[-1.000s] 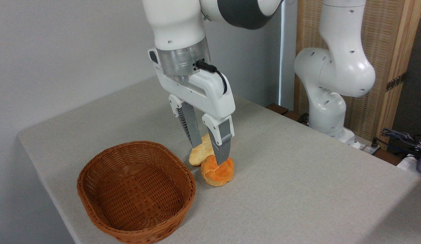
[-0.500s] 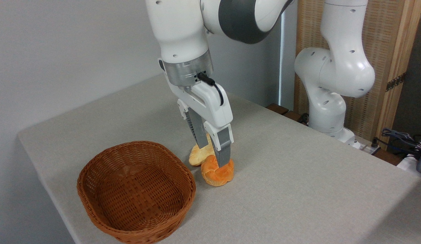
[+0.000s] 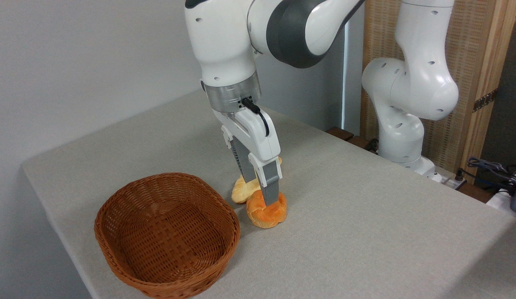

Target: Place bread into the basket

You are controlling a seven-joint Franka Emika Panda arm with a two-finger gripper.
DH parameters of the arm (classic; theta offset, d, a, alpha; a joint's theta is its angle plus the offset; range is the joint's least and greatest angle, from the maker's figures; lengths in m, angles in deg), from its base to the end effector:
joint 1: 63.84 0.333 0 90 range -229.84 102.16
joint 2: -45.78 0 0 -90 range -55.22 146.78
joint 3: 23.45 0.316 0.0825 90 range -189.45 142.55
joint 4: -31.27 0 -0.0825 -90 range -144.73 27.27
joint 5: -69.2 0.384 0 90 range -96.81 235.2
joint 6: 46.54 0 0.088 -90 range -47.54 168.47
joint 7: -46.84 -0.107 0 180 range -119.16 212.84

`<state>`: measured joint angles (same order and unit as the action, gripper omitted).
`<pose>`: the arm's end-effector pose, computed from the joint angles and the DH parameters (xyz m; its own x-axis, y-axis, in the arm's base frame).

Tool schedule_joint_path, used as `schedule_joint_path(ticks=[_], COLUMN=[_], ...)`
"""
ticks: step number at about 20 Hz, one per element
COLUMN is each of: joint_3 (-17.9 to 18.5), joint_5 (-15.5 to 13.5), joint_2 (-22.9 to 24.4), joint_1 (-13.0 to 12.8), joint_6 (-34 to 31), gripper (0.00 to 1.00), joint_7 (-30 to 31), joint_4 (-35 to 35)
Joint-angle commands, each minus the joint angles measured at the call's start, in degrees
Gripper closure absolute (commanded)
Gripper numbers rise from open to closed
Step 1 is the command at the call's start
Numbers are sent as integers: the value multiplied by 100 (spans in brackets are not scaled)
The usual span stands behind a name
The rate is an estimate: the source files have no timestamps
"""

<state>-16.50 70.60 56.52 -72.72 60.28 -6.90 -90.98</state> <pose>0.4887 -0.0123 0.4802 0.5527 -0.8319 -0.0492 -0.8292 -0.5549 0.0668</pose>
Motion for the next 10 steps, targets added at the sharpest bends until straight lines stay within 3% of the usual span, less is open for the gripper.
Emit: schedule_joint_path(ticks=[1, 10], joint_3=[34, 52], joint_5=[-88, -44], joint_2=[324, 315], joint_1=[-61, -167], joint_6=[321, 673], gripper=[0, 0], joint_7=[-93, -93], joint_4=[-466, -774])
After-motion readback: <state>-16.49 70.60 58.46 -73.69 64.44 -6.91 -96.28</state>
